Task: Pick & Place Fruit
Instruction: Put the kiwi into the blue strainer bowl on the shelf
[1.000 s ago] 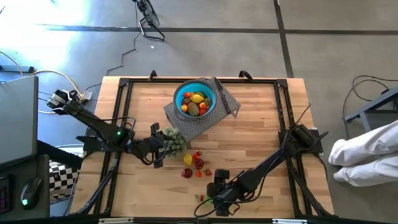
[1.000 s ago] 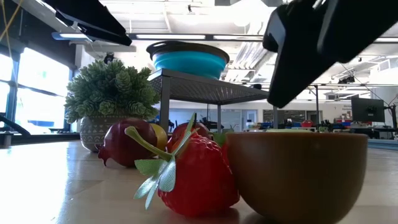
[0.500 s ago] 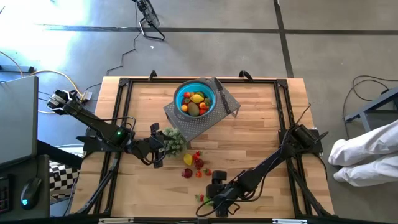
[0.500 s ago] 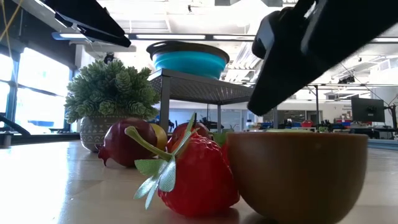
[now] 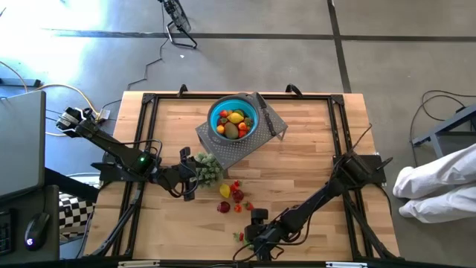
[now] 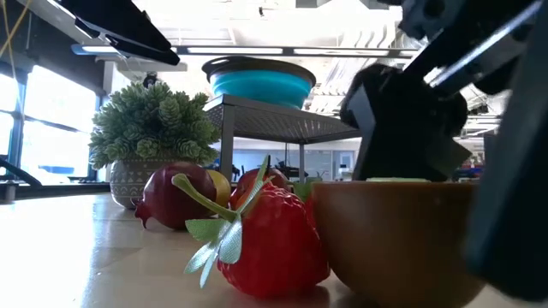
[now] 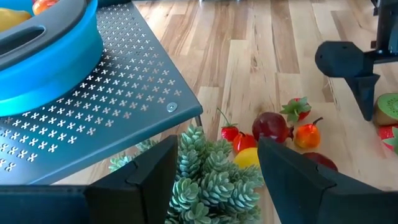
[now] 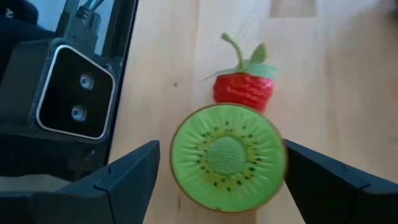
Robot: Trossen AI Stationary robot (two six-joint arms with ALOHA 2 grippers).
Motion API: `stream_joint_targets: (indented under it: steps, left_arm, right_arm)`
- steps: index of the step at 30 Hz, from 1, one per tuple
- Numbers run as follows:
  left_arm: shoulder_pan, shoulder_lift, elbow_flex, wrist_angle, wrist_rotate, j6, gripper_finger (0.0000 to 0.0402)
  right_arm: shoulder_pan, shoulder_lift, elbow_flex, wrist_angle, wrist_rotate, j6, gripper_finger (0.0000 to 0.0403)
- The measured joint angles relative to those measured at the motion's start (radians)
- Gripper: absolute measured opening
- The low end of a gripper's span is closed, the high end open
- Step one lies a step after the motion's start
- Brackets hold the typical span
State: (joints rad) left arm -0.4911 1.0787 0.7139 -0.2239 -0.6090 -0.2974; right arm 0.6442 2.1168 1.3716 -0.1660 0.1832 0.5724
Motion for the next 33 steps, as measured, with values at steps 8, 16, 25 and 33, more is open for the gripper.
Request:
stream_joint_targets:
  steps: [8,16,25,33]
  left_arm:
    - [0.000,0.000,0.000,-0.013,-0.001,-0.022,0.0218]
    - [0.000,0.000,0.000,-0.013,0.000,-0.023,0.0218]
    - [0.000,0.000,0.000,-0.012,0.000,-0.023,0.0218]
    - [0.000,0.000,0.000,-0.012,0.000,-0.023,0.0218]
  right_arm:
    - [-0.005,0.003,0.000,0.004,0.004,-0.001,0.0299]
    - [-0.005,0.003,0.001,0.008,0.008,-0.001,0.0265]
    - [-0.005,0.003,0.001,0.022,0.035,0.002,0.0247]
    - [-0.005,-0.006,0.002,0.022,0.031,0.008,0.0243]
